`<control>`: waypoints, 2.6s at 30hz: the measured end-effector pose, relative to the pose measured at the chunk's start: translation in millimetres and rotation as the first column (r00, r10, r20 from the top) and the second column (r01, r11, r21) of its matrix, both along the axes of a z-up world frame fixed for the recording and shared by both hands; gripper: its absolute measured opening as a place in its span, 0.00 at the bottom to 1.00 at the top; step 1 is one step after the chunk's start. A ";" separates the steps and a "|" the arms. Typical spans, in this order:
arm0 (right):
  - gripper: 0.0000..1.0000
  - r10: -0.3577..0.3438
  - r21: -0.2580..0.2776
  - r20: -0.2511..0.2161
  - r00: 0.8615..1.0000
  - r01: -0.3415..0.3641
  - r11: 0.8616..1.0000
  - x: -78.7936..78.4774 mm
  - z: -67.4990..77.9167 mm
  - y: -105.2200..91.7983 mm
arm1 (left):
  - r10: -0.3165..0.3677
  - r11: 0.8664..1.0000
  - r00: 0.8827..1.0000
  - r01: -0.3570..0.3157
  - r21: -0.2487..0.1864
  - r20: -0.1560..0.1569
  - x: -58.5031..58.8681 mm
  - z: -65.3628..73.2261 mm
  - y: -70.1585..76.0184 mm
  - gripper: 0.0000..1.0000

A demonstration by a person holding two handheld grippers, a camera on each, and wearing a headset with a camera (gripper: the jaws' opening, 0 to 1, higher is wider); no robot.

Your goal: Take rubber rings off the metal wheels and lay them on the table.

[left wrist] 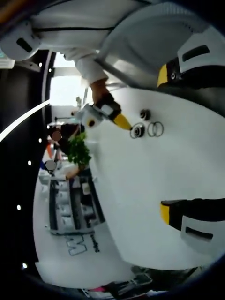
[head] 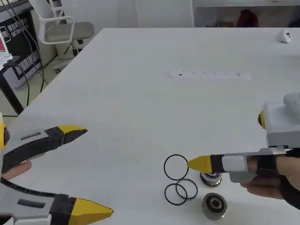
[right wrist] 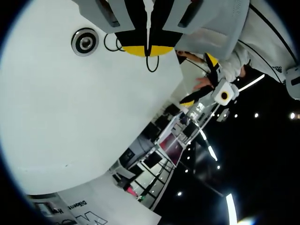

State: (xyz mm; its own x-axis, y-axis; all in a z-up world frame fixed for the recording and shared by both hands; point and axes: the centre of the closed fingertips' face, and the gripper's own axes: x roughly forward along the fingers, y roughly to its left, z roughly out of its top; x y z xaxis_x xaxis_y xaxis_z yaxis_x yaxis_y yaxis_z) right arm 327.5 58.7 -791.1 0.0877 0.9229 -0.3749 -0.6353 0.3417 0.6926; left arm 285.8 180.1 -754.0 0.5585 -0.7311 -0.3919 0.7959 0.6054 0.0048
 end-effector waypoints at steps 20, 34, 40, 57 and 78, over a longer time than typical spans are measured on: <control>0.00 0.081 -0.100 -0.019 0.997 -0.083 0.992 -27.0 -34.5 17.6 | 0.063 0.998 0.995 -0.063 -0.006 -0.076 -17.4 -24.8 13.2 1.00; 0.00 0.078 -0.208 0.024 0.997 -0.071 0.975 -23.3 -62.7 15.5 | 0.075 0.997 0.994 -0.076 -0.008 -0.080 -19.0 -27.0 16.2 1.00; 0.00 0.053 -0.214 0.021 0.998 -0.048 0.976 -19.1 -66.2 15.4 | 0.071 0.997 0.994 -0.072 -0.011 -0.087 -20.1 -29.2 13.9 0.99; 0.02 0.038 -0.224 0.022 0.999 -0.032 0.974 -14.9 -70.9 13.1 | 0.056 0.998 0.994 -0.057 -0.016 -0.092 -20.0 -30.8 7.8 0.98; 0.11 0.102 -0.251 0.110 0.989 -0.072 0.965 -17.8 -66.0 14.2 | 0.046 0.999 0.994 -0.047 -0.001 -0.099 -24.0 -30.9 8.1 0.96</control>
State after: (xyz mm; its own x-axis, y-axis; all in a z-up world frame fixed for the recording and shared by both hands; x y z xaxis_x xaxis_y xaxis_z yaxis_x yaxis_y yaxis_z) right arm 309.7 72.8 -857.1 0.0697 0.8096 -0.5829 -0.7437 0.4316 0.5105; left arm 261.8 188.2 -784.9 0.5504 -0.7064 -0.4451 0.7633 0.6417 -0.0748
